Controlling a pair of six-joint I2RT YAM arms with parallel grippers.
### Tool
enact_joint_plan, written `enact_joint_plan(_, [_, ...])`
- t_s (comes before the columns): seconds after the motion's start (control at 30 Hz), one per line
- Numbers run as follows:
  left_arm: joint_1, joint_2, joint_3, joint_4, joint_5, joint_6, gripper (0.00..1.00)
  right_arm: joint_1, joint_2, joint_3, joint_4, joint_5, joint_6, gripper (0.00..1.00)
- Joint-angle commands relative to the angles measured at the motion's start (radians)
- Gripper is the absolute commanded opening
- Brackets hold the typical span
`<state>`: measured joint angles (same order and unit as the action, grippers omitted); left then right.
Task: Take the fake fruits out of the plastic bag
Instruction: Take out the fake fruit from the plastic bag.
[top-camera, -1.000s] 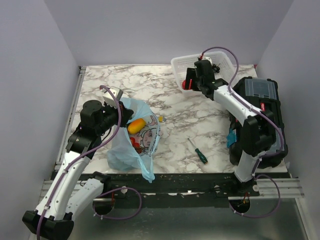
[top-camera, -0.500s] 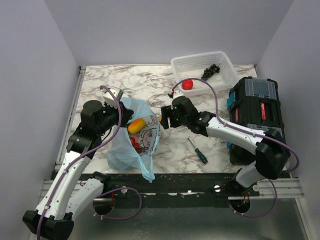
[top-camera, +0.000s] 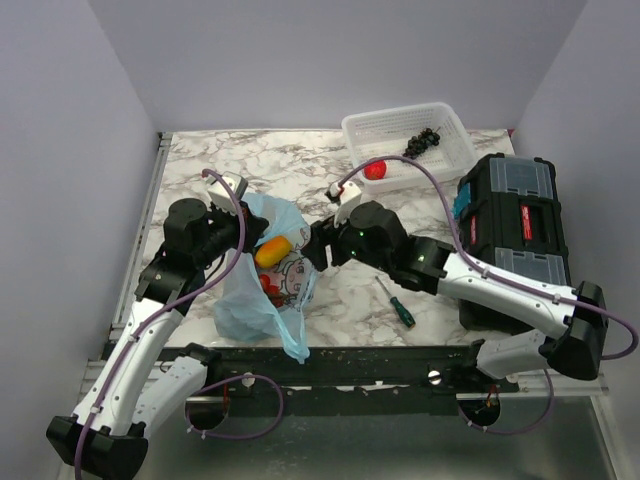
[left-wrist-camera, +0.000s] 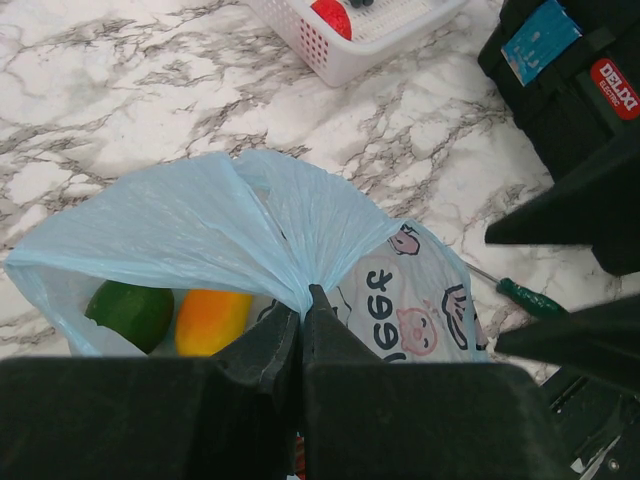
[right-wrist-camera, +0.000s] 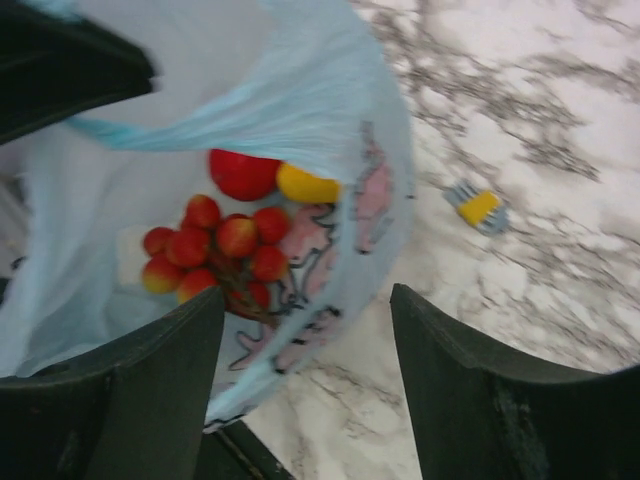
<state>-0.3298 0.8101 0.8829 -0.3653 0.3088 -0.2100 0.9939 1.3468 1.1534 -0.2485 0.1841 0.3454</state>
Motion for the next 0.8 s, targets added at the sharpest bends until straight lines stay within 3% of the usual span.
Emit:
enact_joint_plan(0.0, [-0.006,-0.009,-0.009,0.020,0.004,0.001,0.00,0.067,0.025,0.017,0.103,-0.116,-0.041,0.64])
enact_joint_plan(0.13, [-0.006,-0.012,-0.013,0.025,-0.002,0.002,0.00,0.078,0.155,0.046,0.182,-0.178,0.003,0.49])
enact_joint_plan(0.23, [-0.005,-0.011,-0.013,0.021,-0.008,0.006,0.00,0.106,0.244,0.071,0.229,-0.207,0.002,0.46])
enact_joint_plan(0.57, [-0.006,-0.028,-0.018,0.021,-0.024,0.011,0.00,0.148,0.493,0.122,0.321,-0.119,-0.034,0.48])
enact_joint_plan(0.7, [-0.006,-0.031,-0.019,0.020,-0.027,0.012,0.00,0.165,0.561,0.166,0.329,-0.140,-0.045,0.55])
enact_joint_plan(0.77, [-0.005,-0.031,-0.019,0.020,-0.028,0.011,0.00,0.171,0.569,0.168,0.347,-0.163,-0.047,0.64])
